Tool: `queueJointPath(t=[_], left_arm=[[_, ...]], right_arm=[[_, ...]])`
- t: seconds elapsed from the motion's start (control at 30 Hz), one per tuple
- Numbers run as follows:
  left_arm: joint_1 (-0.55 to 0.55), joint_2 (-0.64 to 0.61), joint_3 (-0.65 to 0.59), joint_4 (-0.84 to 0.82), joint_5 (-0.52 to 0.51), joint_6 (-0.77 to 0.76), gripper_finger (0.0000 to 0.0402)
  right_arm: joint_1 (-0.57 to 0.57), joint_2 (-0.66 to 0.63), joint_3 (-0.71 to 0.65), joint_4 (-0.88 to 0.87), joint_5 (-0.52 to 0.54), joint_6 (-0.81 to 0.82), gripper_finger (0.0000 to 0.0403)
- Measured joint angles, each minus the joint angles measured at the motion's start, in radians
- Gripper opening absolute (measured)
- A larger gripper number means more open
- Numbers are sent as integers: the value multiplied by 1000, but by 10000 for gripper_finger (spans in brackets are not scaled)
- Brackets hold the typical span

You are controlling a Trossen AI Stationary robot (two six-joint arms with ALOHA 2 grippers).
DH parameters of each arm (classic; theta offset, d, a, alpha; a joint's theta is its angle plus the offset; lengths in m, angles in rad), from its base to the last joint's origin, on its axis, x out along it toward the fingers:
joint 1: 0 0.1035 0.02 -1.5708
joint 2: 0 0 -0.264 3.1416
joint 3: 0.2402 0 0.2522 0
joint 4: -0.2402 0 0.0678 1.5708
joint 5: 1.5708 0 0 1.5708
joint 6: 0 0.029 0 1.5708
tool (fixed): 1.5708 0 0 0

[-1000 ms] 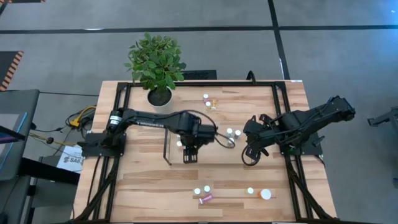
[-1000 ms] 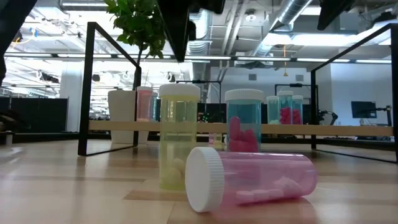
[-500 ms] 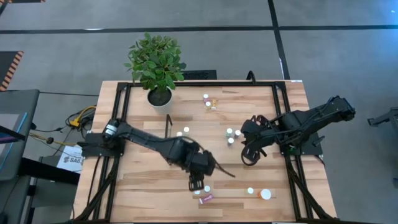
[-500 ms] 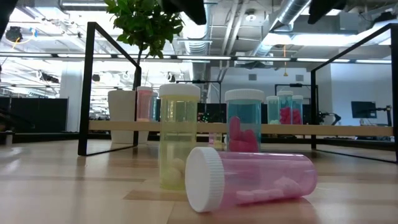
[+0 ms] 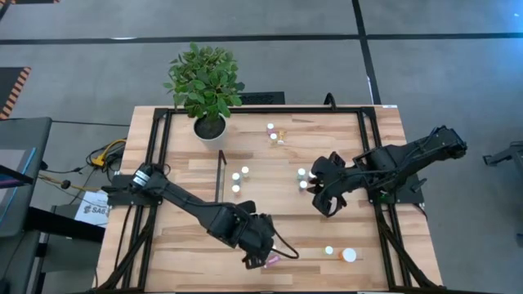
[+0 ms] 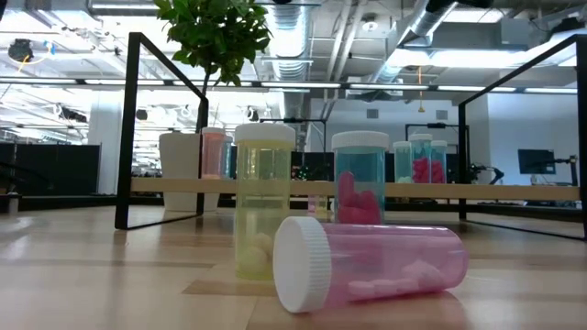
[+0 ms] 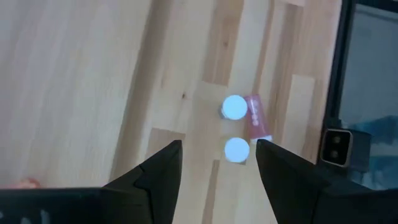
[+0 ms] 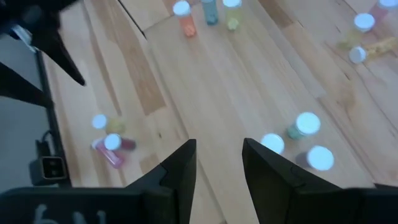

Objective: Pick and place medicine bottles onto shelf by color
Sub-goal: Put the yellow pill bottle on the shelf

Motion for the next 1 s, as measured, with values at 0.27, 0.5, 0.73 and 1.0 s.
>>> queueJointPath(t=[0.27, 0.5, 0.73, 1.0], left_arm=[[-11, 83, -2, 80, 30, 105, 192], [-1, 141, -2, 17, 39, 78, 192], [-21, 171, -1, 73, 79, 35, 192], [-33, 172, 0, 64, 79, -10, 192]], right_arm=[[0, 0, 0, 35, 0, 0, 154], [0, 0, 0, 38, 0, 0, 154], [0, 0, 0, 56, 0, 0, 154], [0, 0, 0, 56, 0, 0, 154]])
